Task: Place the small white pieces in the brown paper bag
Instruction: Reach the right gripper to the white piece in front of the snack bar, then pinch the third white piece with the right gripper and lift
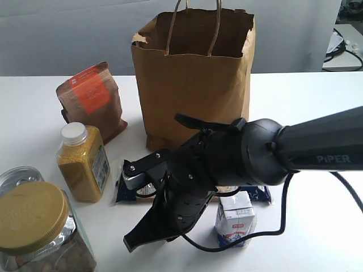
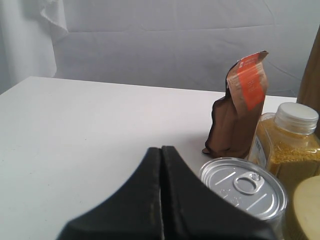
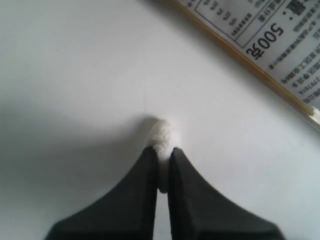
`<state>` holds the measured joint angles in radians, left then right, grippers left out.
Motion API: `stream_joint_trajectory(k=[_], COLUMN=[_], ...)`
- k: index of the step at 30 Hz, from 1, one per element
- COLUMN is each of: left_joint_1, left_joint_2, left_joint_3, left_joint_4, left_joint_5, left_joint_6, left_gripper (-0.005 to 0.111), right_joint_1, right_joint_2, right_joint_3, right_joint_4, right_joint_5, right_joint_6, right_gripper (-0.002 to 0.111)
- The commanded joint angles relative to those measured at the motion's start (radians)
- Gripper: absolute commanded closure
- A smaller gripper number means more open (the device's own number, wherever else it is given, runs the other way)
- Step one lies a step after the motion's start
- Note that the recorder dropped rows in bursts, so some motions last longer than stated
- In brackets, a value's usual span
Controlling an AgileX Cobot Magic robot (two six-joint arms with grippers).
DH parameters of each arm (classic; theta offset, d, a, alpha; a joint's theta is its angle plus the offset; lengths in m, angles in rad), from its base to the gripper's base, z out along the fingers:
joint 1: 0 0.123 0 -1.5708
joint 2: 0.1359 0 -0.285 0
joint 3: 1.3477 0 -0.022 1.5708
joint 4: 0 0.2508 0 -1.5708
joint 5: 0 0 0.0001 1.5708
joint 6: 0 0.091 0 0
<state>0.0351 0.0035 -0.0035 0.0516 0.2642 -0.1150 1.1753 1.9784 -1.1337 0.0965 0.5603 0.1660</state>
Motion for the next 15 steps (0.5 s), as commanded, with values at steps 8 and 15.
stream_joint_trajectory(k=[8, 15], left_joint_1=[-0.005, -0.005], left_joint_2=[-0.003, -0.003], left_joint_3=[0.004, 0.004], left_joint_4=[-0.008, -0.008], left_joint_5=[-0.002, -0.002], left_joint_6=[-0.005, -0.005], left_gripper=[0.107, 0.107], right_joint_1=[0.061, -0.031], right_joint_2=[-0.322, -0.614], right_joint_3=[0.336, 0.540], right_joint_4=[0.001, -0.014], right_joint_5=[-0.361, -0.576], right_joint_6=[0.182, 0.276], right_gripper=[0.108, 0.108])
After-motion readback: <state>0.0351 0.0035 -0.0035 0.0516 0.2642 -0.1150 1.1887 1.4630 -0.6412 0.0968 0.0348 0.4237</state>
